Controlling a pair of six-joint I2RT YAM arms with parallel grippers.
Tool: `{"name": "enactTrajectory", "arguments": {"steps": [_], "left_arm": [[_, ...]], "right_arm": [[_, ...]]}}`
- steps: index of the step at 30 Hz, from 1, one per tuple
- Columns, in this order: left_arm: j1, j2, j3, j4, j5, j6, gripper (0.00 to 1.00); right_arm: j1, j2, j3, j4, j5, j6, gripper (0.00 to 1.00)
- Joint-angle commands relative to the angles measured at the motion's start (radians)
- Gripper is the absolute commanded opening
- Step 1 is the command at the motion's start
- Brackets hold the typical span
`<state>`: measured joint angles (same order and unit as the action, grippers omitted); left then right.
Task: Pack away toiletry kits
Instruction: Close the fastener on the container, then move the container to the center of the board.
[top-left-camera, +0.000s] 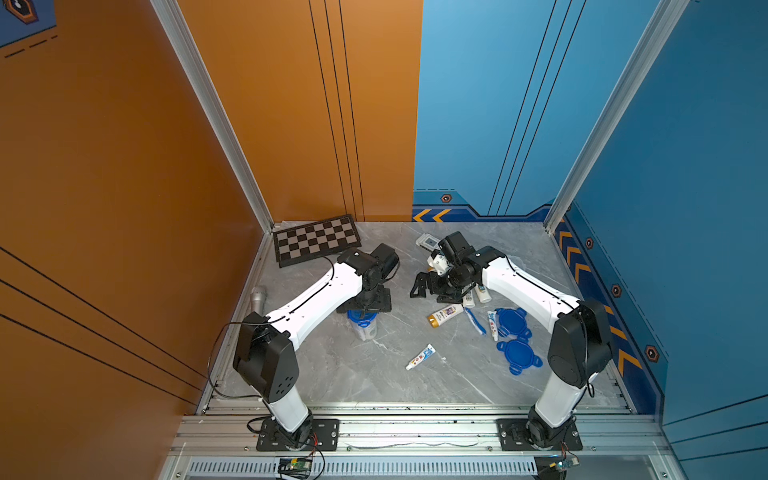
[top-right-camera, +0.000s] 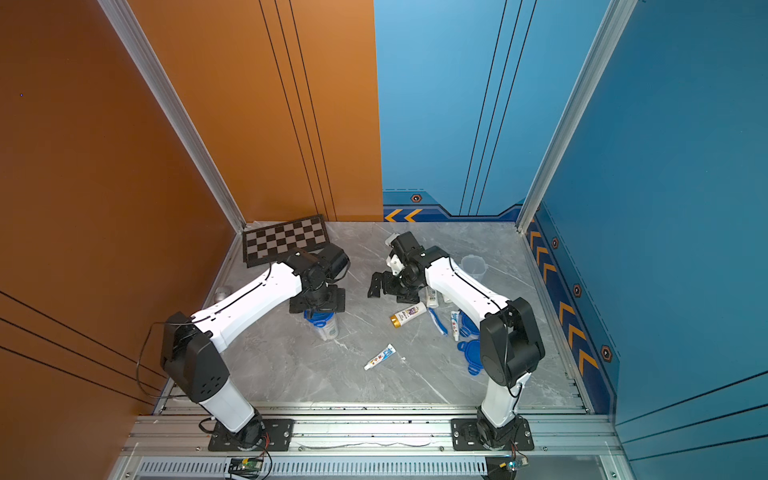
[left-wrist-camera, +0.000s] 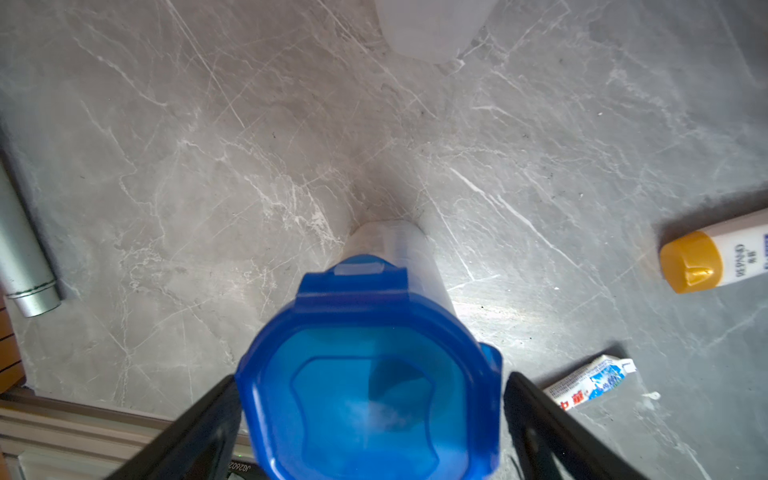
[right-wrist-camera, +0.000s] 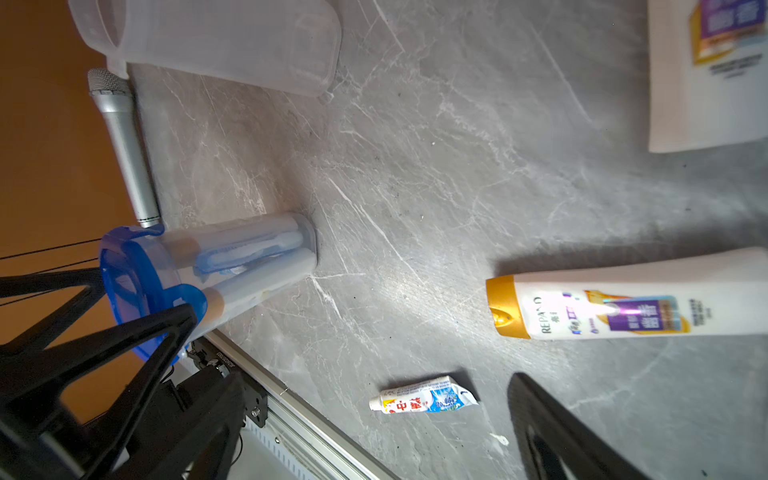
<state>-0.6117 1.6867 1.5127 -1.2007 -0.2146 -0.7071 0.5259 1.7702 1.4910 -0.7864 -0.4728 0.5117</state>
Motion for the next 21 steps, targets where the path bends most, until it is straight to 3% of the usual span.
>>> {"name": "enactTrajectory", "arguments": {"steps": [1,5,8,9,13,21], "left_arm": [[-0.010,0.022,-0.002,-0.006,-0.025,-0.025,1.00],[-0.004,0.027,0.000,0.000,-0.020,-0.019,0.90],[0.014,0.017,-0.020,0.014,-0.003,-0.015,0.88],[0.021,0.009,-0.032,0.024,0.005,-0.012,0.81],[0.051,-0.013,-0.048,0.032,0.011,0.022,0.73],[0.273,-0.032,0.027,0.032,-0.026,0.194,0.68]], "right_arm": [[-0.016,-0.028,0.032,-0.044,-0.032,-0.030,1.00],[-0.033,-0.029,0.046,-0.052,-0.032,-0.033,1.00],[-0.051,-0.033,0.053,-0.060,-0.026,-0.036,1.00],[-0.057,-0.031,0.062,-0.064,-0.025,-0.038,1.00],[-0.075,-0.027,0.107,-0.097,0.004,-0.057,1.00],[-0.063,-0.002,0.197,-0.138,0.043,-0.050,1.00]]}}
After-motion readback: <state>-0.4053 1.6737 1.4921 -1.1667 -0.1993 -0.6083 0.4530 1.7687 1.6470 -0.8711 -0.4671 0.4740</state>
